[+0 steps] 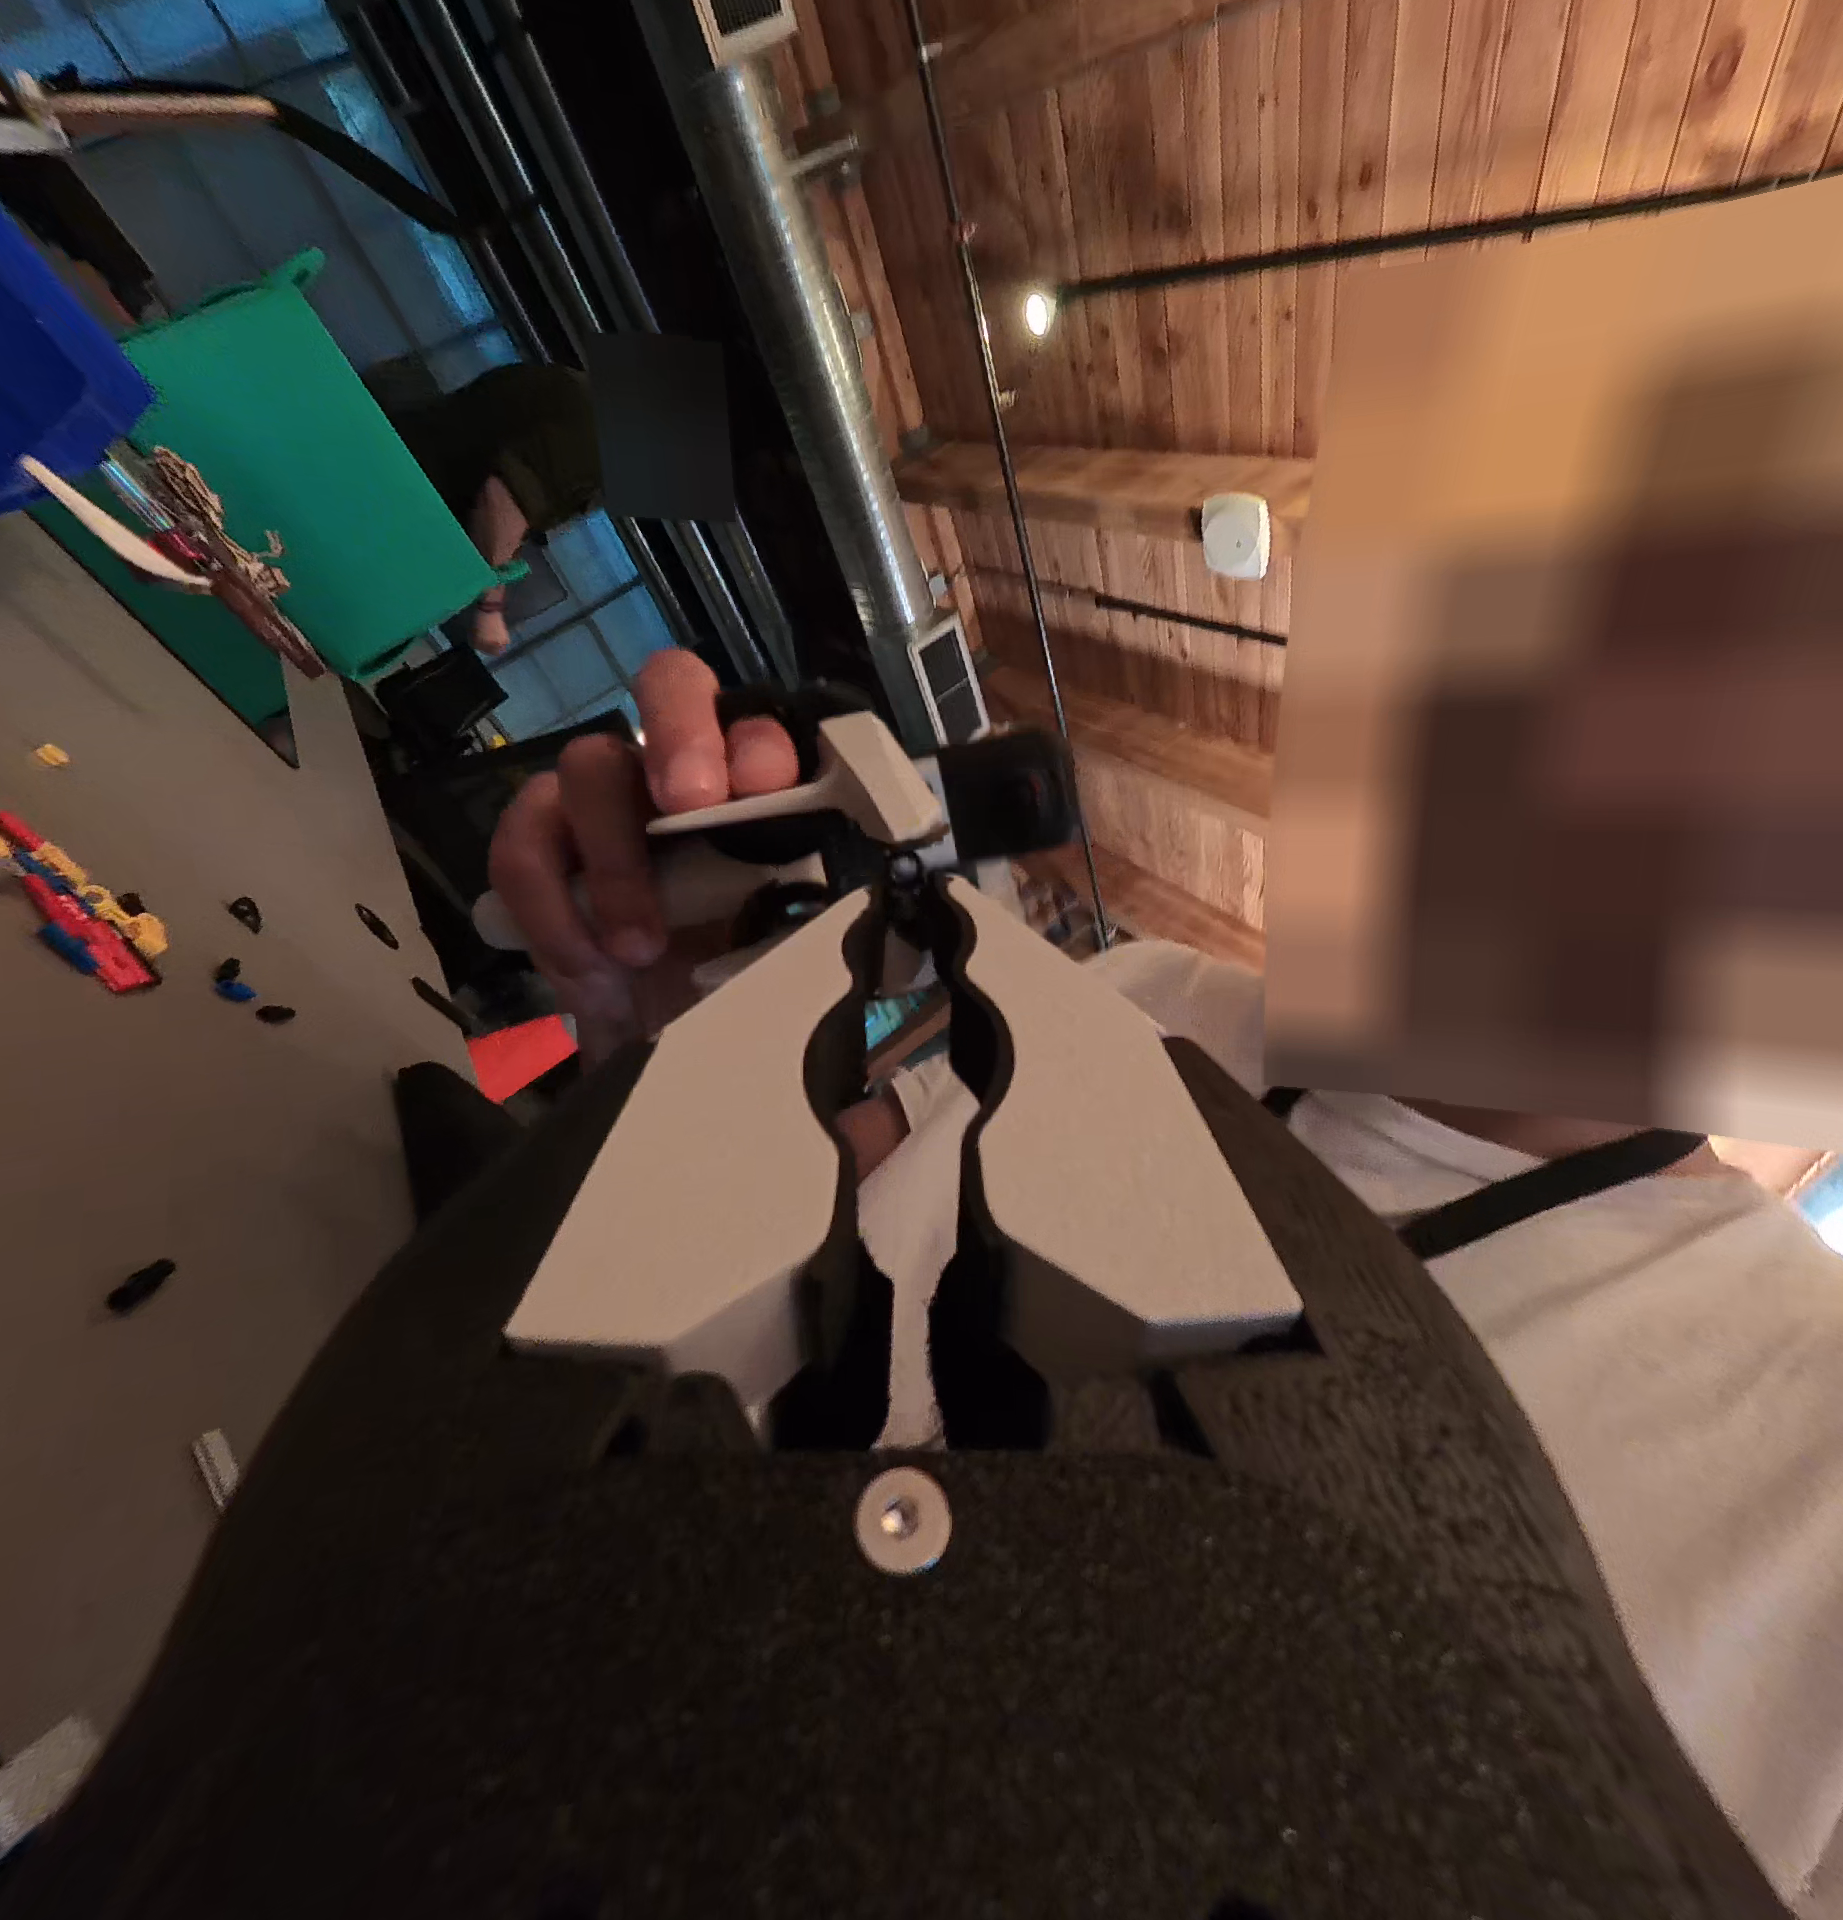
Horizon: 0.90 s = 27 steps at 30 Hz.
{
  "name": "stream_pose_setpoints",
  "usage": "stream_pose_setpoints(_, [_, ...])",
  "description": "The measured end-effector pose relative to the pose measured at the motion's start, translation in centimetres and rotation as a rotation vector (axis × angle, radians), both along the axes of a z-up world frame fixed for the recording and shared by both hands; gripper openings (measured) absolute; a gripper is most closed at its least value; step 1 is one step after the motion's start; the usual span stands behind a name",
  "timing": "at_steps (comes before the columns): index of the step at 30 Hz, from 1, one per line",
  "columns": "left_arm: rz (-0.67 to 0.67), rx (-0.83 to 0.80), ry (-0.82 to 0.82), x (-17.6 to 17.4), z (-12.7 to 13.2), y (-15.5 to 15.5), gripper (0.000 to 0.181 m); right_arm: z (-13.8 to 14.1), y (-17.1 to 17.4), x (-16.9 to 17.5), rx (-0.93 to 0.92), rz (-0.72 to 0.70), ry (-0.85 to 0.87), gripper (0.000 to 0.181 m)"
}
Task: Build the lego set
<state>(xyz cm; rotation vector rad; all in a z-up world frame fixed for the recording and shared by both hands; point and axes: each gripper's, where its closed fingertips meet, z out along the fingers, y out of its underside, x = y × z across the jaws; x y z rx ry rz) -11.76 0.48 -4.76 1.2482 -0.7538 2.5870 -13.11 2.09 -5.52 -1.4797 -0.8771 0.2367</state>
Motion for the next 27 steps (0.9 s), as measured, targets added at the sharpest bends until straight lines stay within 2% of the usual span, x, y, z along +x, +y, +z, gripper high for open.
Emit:
stream_pose_setpoints(4, [-0.056, 0.071, -0.017, -0.6, 0.3, -1.4, 0.007, 0.3, -1.2, -0.7, -0.068, 0.137, 0.031, 0.014])
stream_pose_setpoints(7, [-0.053, 0.086, -0.003, -0.5, -0.1, -1.4, 0.006, -0.1, -1.2, -0.6, -0.069, 0.137, -0.014, 0.014])
stream_pose_setpoints(10, [0.012, 0.149, 0.02, -0.1, -0.6, -0.9, 0.006, -0.3, -1.0, -0.1, -0.068, 0.11, -0.005, 0.017])
stream_pose_setpoints(12, [0.069, 0.207, 0.03, -0.2, -0.7, -0.2, 0.006, 0.1, -1.6, 1.6, -0.082, 0.096, 0.04, 0.02])
stream_pose_setpoints(14, [0.15, 0.277, 0.059, -0.3, -1.0, 1.0, 0.006, -0.3, -1.9, 5.1, -0.155, 0.017, 0.09, 0.023])
stream_pose_setpoints(15, [0.188, 0.313, 0.07, -0.4, -1.1, 1.6, 0.006, -1.3, -2.4, 6.4, -0.216, -0.001, 0.099, 0.023])
stream_pose_setpoints(17, [0.259, 0.377, 0.089, -0.9, -1.1, 2.9, 0.006, -5.0, -3.8, 8.1, -0.345, -0.028, 0.024, 0.023])
stream_pose_setpoints(20, [0.331, 0.503, 0.121, -2.1, -1.3, 4.5, 0.007, -10.2, -6.1, 7.8, -0.488, -0.01, -0.069, 0.024])
stream_pose_setpoints(24, [0.417, 0.578, 0.148, -3.9, -1.4, 6.8, 0.007, -12.8, -7.8, 5.3, -0.552, 0.066, -0.054, 0.021])
stream_pose_setpoints(27, [0.463, 0.565, 0.172, -4.5, -1.6, 8.3, 0.007, -15.3, -8.1, 4.2, -0.594, 0.104, -0.161, 0.021])
